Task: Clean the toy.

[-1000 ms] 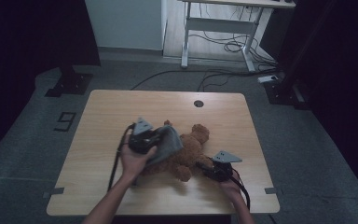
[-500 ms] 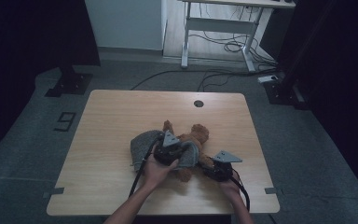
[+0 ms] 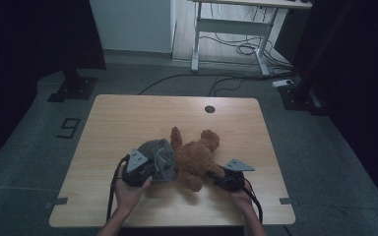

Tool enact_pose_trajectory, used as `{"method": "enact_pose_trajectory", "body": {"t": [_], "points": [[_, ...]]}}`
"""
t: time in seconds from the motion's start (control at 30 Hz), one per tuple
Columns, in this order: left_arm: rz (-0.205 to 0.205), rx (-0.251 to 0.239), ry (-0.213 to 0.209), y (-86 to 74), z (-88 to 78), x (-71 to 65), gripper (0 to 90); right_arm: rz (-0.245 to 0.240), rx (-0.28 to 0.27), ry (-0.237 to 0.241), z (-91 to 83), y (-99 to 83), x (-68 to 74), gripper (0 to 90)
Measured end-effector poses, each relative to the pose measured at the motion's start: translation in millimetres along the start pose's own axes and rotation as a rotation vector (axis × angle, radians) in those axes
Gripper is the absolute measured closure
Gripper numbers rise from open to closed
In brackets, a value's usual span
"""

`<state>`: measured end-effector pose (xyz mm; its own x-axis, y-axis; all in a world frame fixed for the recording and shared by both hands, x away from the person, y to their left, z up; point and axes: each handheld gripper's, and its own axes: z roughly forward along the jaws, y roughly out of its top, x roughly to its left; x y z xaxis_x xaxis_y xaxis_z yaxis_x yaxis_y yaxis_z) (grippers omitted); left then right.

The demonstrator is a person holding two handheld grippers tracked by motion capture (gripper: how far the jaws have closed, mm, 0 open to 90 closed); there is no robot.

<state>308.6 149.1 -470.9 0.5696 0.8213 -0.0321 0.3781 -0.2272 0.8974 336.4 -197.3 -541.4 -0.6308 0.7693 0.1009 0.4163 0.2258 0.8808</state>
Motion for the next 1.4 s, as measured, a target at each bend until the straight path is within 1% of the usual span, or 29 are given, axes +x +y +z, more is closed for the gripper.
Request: {"method": "enact_pose_trajectory", "body": {"t": [0.07,0.13,0.17,0.23,0.27,0.33,0.4,0.43,0.47,0.5,0.53,0.6,0.63,0.73,0.8,0.83,0.9,0.97,1.0,1.07,1.13,1.23,1.3,1.4], "points": [[-0.051,0.025,0.001,-11.1,-1.8,12.0,82.8,0.009,0.002,0.011,-0.4,-0.2,-0.7,59.8],[-0.084,0.038,-0.011,-18.7,-1.2,17.6,82.7,0.009,0.003,0.018,-0.4,-0.4,-0.9,59.8],[-0.085,0.041,-0.006,-21.2,-1.2,19.0,82.7,0.009,0.003,0.019,-0.2,-0.4,-0.6,59.7],[-0.071,0.053,0.013,-22.6,-1.2,20.1,82.7,0.007,0.007,0.018,0.1,-0.2,0.1,59.7],[-0.073,0.06,0.017,-23.0,-1.7,21.5,82.8,0.007,0.007,0.018,0.0,-0.2,0.1,59.7],[-0.09,0.076,0.011,-25.9,-2.5,24.7,82.7,0.003,0.009,0.017,-0.4,-0.2,0.3,59.6],[-0.099,0.105,0.016,-29.7,-5.1,29.1,82.7,-0.003,0.013,0.02,-0.6,-0.7,-0.1,59.5],[-0.107,0.123,0.024,-31.8,-6.5,32.0,82.7,-0.001,0.014,0.023,-0.6,-1.0,-0.7,59.5],[-0.117,0.158,0.041,-35.1,-7.5,36.2,82.7,0.002,0.014,0.025,-0.4,-1.2,-1.1,59.5],[-0.122,0.179,0.051,-37.7,-7.8,38.6,82.6,0.006,0.016,0.026,-0.2,-1.3,-1.4,59.5],[-0.144,0.197,0.049,-42.8,-7.8,42.0,82.5,0.01,0.016,0.028,-0.1,-1.3,-1.7,59.5],[-0.164,0.198,0.036,-48.0,-6.1,42.7,82.4,0.015,0.02,0.031,-0.3,-1.2,-2.0,59.5],[-0.162,0.203,0.035,-49.1,-3.4,41.0,82.4,0.015,0.022,0.033,-0.3,-1.1,-1.7,59.6],[-0.142,0.211,0.046,-45.0,8.4,35.4,82.4,0.017,0.024,0.031,1.4,-1.1,-0.7,59.6],[-0.134,0.208,0.055,-38.8,17.3,35.9,82.5,0.02,0.025,0.023,2.5,-1.0,-0.6,59.6],[-0.132,0.21,0.055,-34.7,23.9,38.2,82.5,0.02,0.025,0.017,3.3,-0.9,-1.2,59.6],[-0.146,0.217,0.05,-28.7,34.2,43.0,82.6,0.023,0.019,-0.001,5.5,-0.4,-3.6,59.6],[-0.155,0.221,0.052,-20.9,48.3,49.1,82.6,0.036,0.012,-0.022,7.9,0.8,-7.4,59.6],[-0.162,0.223,0.049,-18.6,52.8,51.5,82.5,0.04,0.008,-0.033,9.7,1.9,-10.1,59.5],[-0.183,0.224,0.036,-12.9,62.5,57.9,82.4,0.049,0.003,-0.05,11.8,3.1,-13.6,59.2],[-0.18,0.22,0.032,-9.1,64.7,60.5,82.3,0.058,-0.006,-0.063,12.9,3.2,-17.7,58.6],[-0.185,0.209,0.023,-6.8,58.1,63.9,81.9,0.053,-0.009,-0.078,10.7,3.5,-21.2,56.5],[-0.18,0.188,0.029,-6.4,43.6,64.7,81.5,0.047,-0.01,-0.084,9.6,3.5,-21.4,54.7],[-0.171,0.183,0.071,-11.3,20.2,67.4,81.3,0.038,-0.007,-0.092,8.5,3.6,-20.0,53.3]]}}
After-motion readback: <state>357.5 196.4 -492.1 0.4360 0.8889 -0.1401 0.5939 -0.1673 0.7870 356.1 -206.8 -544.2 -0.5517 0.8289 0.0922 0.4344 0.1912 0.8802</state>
